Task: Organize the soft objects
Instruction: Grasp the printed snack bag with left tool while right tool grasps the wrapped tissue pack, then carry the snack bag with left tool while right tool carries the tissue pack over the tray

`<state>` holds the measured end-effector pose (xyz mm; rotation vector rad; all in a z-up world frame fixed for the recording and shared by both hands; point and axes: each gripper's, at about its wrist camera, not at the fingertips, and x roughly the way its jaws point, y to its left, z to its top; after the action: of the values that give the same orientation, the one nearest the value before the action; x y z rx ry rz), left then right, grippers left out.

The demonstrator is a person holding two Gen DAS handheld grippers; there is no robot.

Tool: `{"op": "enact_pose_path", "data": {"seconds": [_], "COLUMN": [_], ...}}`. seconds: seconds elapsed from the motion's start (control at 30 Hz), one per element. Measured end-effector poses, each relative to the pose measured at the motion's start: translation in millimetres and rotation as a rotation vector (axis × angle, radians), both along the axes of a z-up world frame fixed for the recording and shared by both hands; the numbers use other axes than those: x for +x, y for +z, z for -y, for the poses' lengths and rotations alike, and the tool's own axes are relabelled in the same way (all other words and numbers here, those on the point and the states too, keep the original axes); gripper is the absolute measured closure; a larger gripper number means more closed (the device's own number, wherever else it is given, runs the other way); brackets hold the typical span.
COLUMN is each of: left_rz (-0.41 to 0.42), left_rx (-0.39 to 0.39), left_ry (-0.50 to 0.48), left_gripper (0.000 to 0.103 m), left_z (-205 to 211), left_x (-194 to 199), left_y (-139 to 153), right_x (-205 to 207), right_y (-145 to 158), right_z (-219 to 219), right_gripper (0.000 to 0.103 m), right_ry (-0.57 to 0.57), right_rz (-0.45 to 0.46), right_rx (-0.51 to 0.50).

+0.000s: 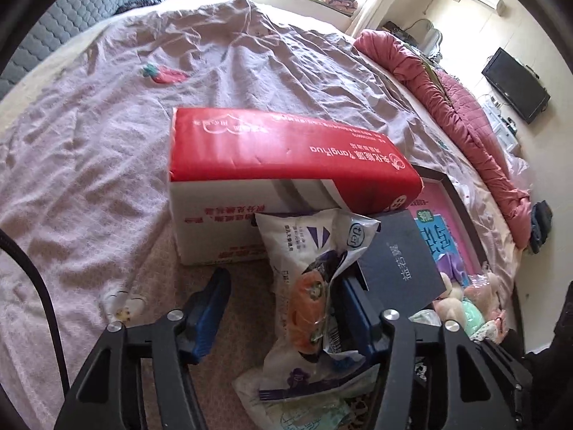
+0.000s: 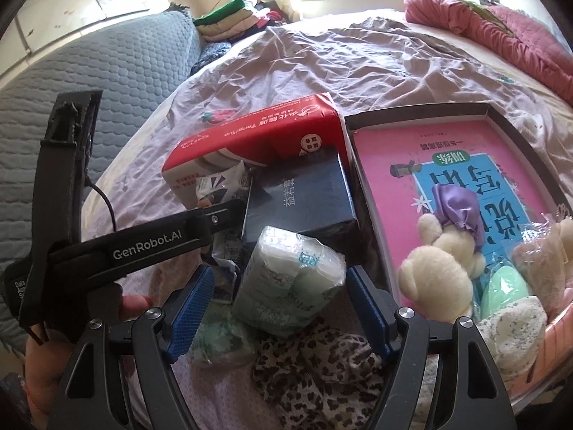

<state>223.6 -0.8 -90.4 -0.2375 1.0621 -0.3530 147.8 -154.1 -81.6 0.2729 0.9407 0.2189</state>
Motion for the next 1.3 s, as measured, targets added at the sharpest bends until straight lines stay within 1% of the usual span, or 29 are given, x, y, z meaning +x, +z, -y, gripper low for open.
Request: {"op": "enact_pose_path", "data": {"seconds": [0.03, 0.1, 0.13, 0.17, 0.2, 0.23, 0.27, 0.33, 0.53, 0.77, 0.9, 1.03, 1.17, 1.3], "left_rz": [-0.004, -0.003, -0.002, -0.002, -0.001, 0.002, 0.002, 0.010, 0.043, 0.099, 0.131, 0.166, 0.200, 0.233], "left_rx": [-0.004, -0.004, -0.007, -0.012, -0.013, -0.019, -0.022, -0.018, -0.025, -0.022, 0.001, 0.008, 0.048, 0.050], "left_ry": [-0.005, -0.018, -0.023, -0.030, -0.034, -0.039, -0.043, -0.044, -0.030, 0.006, 0.026, 0.036, 0.029, 0.013], "left_gripper": [0.048, 0.055, 0.056, 0.060, 0.065, 0.068, 0.071, 0.072, 0.074, 0.074, 0.074, 0.074, 0.074, 0.074], "left_z": [0.5, 3.0, 4.0, 5.1, 6.0, 6.6, 7.1, 7.7, 1.9, -9.0, -16.2, -18.2, -11.5, 0.1], "left_x": [1.0, 1.4, 1.1, 0.8, 0.7, 0.3, 0.1, -0.8, -5.7, -18.7, -30.2, -42.5, -56.4, -70.7], "left_y": [-1.3, -2.3, -2.6, -3.0, -3.0, -3.2, -3.3, -2.9, 2.4, 21.1, 36.8, 52.7, 68.4, 85.5], "right_x": [1.4, 3.8, 5.5, 5.9, 6.4, 7.5, 8.7, 10.1, 7.8, -1.5, -7.8, -13.4, -22.4, -30.1], "right_y": [-1.2, -3.4, -4.5, -5.3, -5.6, -6.0, -7.1, -8.7, -6.1, 15.2, 29.2, 40.2, 54.0, 66.9], "right_z": [0.3, -0.2, 0.0, 0.2, 1.0, 2.0, 2.4, 3.1, 4.7, 11.5, 14.5, 21.1, 32.8, 48.0], "right_gripper": [0.025, 0.030, 0.033, 0.039, 0.042, 0.047, 0.047, 0.049, 0.055, 0.057, 0.057, 0.057, 0.057, 0.057], "right_ry": [-0.008, -0.016, -0.021, -0.022, -0.025, -0.028, -0.027, -0.024, -0.001, 0.011, 0.016, 0.011, -0.005, -0.025], "right_rz": [-0.003, -0.010, -0.013, -0.013, -0.010, -0.008, -0.009, -0.013, 0.015, 0.089, 0.128, 0.152, 0.179, 0.204], "right_rx": [0.008, 0.011, 0.015, 0.019, 0.025, 0.028, 0.034, 0.042, 0.046, 0.042, 0.025, 0.020, 0.024, 0.036]}}
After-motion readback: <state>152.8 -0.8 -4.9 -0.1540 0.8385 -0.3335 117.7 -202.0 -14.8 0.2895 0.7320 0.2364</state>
